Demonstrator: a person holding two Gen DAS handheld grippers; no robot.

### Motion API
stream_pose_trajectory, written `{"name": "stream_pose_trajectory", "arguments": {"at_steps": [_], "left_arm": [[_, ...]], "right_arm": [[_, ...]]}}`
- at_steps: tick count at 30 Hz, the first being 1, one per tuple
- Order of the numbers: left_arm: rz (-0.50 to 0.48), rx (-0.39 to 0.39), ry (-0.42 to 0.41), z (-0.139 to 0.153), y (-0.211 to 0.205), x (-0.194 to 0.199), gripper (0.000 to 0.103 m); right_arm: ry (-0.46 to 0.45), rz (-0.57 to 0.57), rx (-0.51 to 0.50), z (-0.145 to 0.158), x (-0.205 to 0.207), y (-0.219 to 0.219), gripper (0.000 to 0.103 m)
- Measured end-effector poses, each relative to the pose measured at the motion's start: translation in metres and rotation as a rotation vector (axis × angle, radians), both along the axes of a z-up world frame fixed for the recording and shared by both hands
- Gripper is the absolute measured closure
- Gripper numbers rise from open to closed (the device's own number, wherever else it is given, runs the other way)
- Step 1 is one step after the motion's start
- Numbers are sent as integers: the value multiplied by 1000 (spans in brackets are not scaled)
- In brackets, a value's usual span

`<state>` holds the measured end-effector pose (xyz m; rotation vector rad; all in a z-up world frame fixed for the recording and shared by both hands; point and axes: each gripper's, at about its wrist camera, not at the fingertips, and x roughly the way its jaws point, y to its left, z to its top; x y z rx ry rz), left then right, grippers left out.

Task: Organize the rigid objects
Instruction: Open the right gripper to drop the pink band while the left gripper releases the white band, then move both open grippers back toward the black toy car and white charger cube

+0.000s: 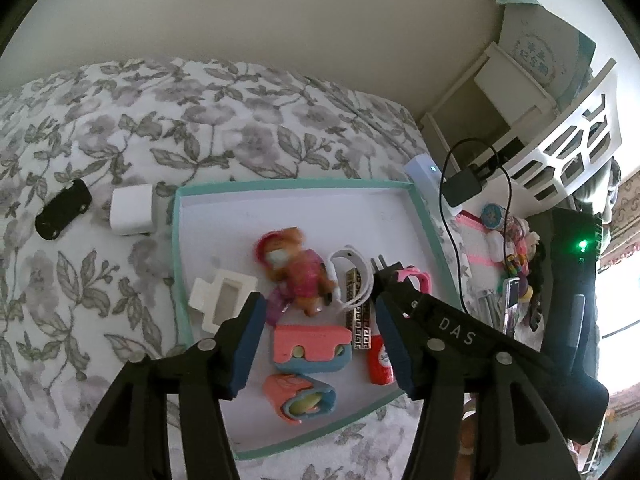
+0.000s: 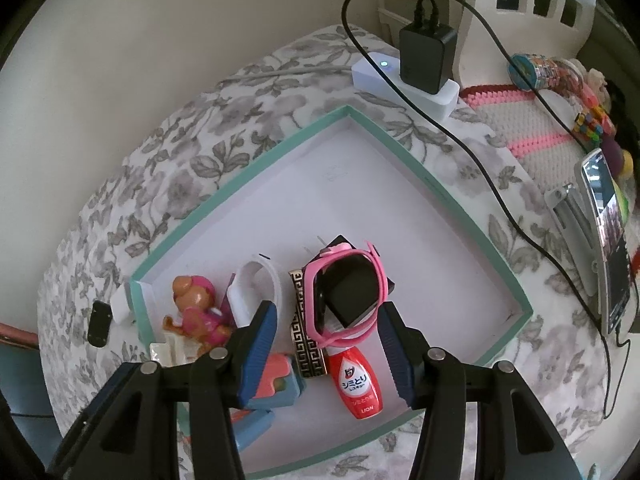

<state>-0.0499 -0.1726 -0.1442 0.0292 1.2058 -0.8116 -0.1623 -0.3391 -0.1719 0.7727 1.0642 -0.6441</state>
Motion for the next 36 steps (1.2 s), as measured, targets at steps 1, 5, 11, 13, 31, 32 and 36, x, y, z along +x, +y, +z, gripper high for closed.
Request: {"name": "stream_pose_trajectory", "arguments": {"at_steps": [1,5,11,13,31,32,36], "left_arm": [[4,1,-3,1,1,1,43],[22,4,-18,4,6,4,43],[75,23,-23,4,16,14,41],[99,32,-17,3,21,20,37],[356,216,-42,-12,86,68,19],[374,219,-49,-11,91,71,19],[436,232,-52,-13,110,81,19]], "right_arm": [[5,4,-4,0,1,1,46],[15,11,-9,-1,3,2,37],[20,23,-32,3,5,3,33],[28,30,-41,3,6,5,32],[12,202,-114,12,37,46,20],[9,205,-114,13,38,47,19],[15,233,-129,14,44,57,19]]}}
